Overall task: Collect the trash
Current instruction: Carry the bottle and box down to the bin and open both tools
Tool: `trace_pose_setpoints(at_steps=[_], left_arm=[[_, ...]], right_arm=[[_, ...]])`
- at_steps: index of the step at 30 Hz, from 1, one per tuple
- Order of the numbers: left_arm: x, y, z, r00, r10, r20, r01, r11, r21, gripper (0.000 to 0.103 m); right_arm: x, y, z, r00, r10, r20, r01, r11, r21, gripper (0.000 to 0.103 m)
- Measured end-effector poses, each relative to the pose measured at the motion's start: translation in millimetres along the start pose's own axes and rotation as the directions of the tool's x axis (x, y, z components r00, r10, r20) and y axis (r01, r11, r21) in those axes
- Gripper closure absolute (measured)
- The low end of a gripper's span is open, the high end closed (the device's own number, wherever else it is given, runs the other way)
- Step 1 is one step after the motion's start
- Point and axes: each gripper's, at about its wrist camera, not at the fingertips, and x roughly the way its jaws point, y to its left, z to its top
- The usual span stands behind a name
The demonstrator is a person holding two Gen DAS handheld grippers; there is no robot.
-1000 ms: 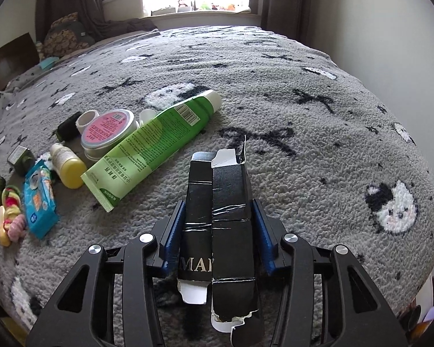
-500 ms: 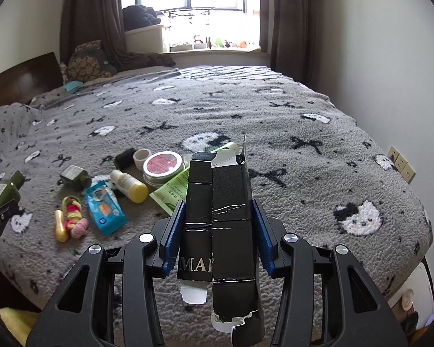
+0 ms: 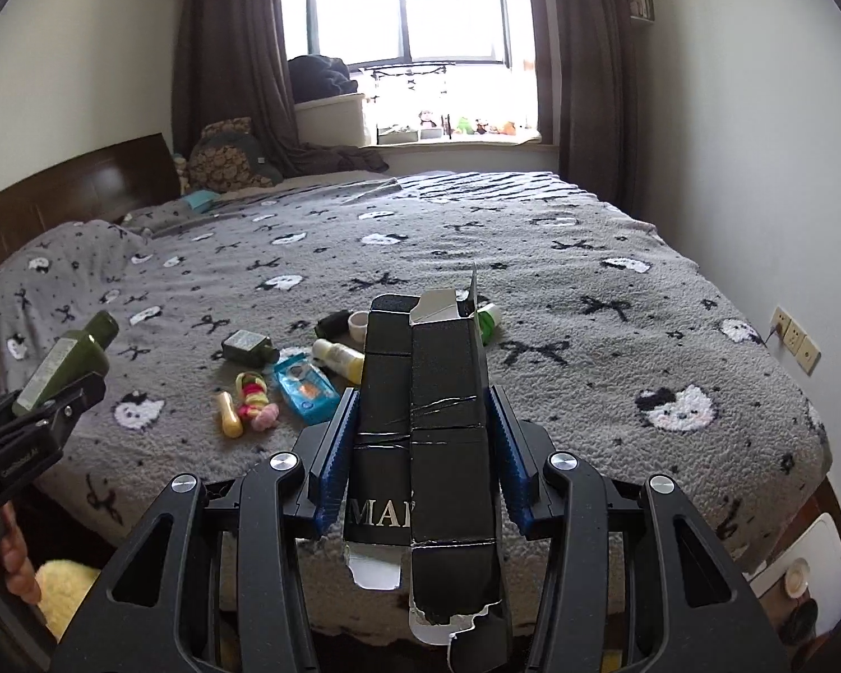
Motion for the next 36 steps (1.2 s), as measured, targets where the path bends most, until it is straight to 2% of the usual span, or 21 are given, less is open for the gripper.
trace_pose_setpoints(at_steps=[4, 10, 16, 19, 25, 30, 34, 36], left_arm=[[-12.5, -9.2, -19.8, 1.000, -0.018, -0.024, 0.018, 0.999, 0.029, 0.055], [-15.9, -19.1, -62.8, 0.992, -0.061, -0.109, 0.065, 0.997, 0.040, 0.055], [-2.0, -26.8, -110.2, 0.964, -0.091, -0.248, 0.112, 0.991, 0.073, 0.055], [8.0, -26.6, -132.1, 0.943, -0.092, -0.320, 0.121, 0.990, 0.070, 0.055], [23.1, -21.0, -164.6, 0.904, -0.078, -0.420, 0.120, 0.990, 0.074, 0.055], [42.1, -23.2, -189.6, 0.853, -0.109, -0.511, 0.156, 0.986, 0.051, 0.055], [60.2, -25.7, -209.8, 0.821, -0.099, -0.562, 0.165, 0.984, 0.067, 0.055], [69.6, -26.7, -218.8, 0.804, -0.106, -0.586, 0.178, 0.982, 0.066, 0.055]], right_arm=[[-12.8, 2.8, -21.3, 1.000, 0.006, -0.028, -0.007, 0.999, -0.039, 0.057], [-19.4, 4.3, -57.8, 0.994, 0.019, -0.109, -0.029, 0.996, -0.087, 0.057], [-7.6, 7.7, -96.3, 0.973, 0.044, -0.225, -0.066, 0.994, -0.091, 0.057], [1.4, 11.1, -112.2, 0.959, 0.054, -0.279, -0.082, 0.993, -0.088, 0.057], [21.0, 24.5, -142.3, 0.913, 0.100, -0.395, -0.150, 0.984, -0.097, 0.057], [37.1, 26.2, -162.3, 0.879, 0.113, -0.462, -0.169, 0.982, -0.082, 0.057], [50.9, 26.1, -176.1, 0.854, 0.118, -0.507, -0.171, 0.983, -0.060, 0.057], [59.6, 26.0, -182.9, 0.834, 0.135, -0.536, -0.180, 0.983, -0.032, 0.057]])
